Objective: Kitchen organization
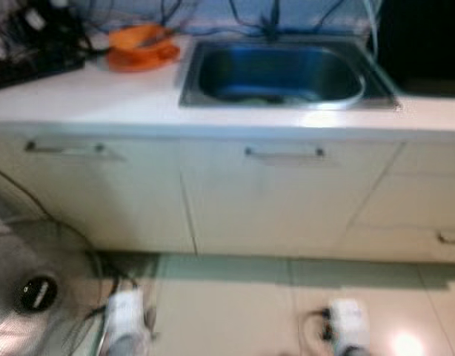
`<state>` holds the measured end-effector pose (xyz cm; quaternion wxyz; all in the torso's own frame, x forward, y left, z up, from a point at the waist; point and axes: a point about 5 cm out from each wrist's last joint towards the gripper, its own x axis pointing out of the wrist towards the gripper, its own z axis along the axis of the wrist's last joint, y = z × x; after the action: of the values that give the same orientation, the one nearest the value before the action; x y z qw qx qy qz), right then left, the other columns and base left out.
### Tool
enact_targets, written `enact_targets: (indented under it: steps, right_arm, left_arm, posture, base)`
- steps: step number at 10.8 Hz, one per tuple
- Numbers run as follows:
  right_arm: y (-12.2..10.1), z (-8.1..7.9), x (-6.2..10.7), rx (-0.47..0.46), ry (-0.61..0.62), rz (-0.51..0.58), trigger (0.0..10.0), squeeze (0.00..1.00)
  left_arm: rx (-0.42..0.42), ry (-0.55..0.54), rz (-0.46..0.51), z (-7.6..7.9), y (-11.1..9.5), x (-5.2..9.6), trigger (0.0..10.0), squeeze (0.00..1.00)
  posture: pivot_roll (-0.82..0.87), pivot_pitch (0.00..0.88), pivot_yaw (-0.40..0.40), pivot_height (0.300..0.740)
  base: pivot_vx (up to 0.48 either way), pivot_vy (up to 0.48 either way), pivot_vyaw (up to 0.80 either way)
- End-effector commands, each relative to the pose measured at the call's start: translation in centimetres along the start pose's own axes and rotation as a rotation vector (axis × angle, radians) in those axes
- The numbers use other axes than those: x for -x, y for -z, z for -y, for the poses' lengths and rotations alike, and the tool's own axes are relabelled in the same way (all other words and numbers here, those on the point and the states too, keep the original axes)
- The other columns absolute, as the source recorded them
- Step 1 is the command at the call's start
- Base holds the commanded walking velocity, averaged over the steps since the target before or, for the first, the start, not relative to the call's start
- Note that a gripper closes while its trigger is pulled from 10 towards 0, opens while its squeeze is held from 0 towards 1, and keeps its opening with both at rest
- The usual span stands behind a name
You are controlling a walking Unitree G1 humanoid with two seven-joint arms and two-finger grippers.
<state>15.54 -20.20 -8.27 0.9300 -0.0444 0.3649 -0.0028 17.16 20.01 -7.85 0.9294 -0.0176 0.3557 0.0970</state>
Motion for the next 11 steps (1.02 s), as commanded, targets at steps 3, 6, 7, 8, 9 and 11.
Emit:
enact_targets:
  steps: [3,6,7,8,9,11]
  right_arm:
    - [-1.5,-0.8,0.1,0.038,0.001,0.160,10.0,0.00]
    - [-16.7,-2.8,-2.9,0.070,-0.046,0.598,10.0,0.00]
    - [-21.5,-4.1,-2.3,0.059,-0.067,0.757,10.0,0.00]
    - [-23.8,-4.6,-1.6,0.037,-0.067,0.852,10.0,0.00]
    - [-25.1,-4.8,-1.2,0.027,-0.062,0.906,10.0,0.00]
    - [-29.0,-4.7,0.4,-0.039,-0.021,1.028,10.0,0.00]
  left_arm:
    - [-0.035,-0.073,0.154,-1.7,-0.8,0.6,10.0,0.00]
    - [-0.090,0.061,0.446,0.9,-12.5,-2.3,10.0,0.00]
    - [-0.042,0.142,0.722,3.1,-18.7,-1.5,10.0,0.00]
    - [-0.044,0.167,0.824,3.8,-20.5,-0.7,10.0,0.00]
    - [-0.047,0.182,0.859,4.2,-21.5,-0.4,10.0,0.00]
    - [-0.051,0.241,0.945,5.9,-25.1,0.6,10.0,0.00]
  posture:
    - [0.01,0.039,0.010,0.740]
    - [0.01,0.039,0.014,0.740]
    - [0.01,0.039,0.014,0.740]
    - [0.00,0.035,0.016,0.740]
    - [0.01,0.033,0.015,0.740]
    - [0.00,0.021,0.014,0.740]
  base:
    - [0.000,0.000,0.00]
    - [0.000,0.000,0.00]
    - [0.000,0.000,0.00]
    - [0.000,0.000,0.00]
    - [0.000,0.000,0.00]
    - [0.000,0.000,0.00]
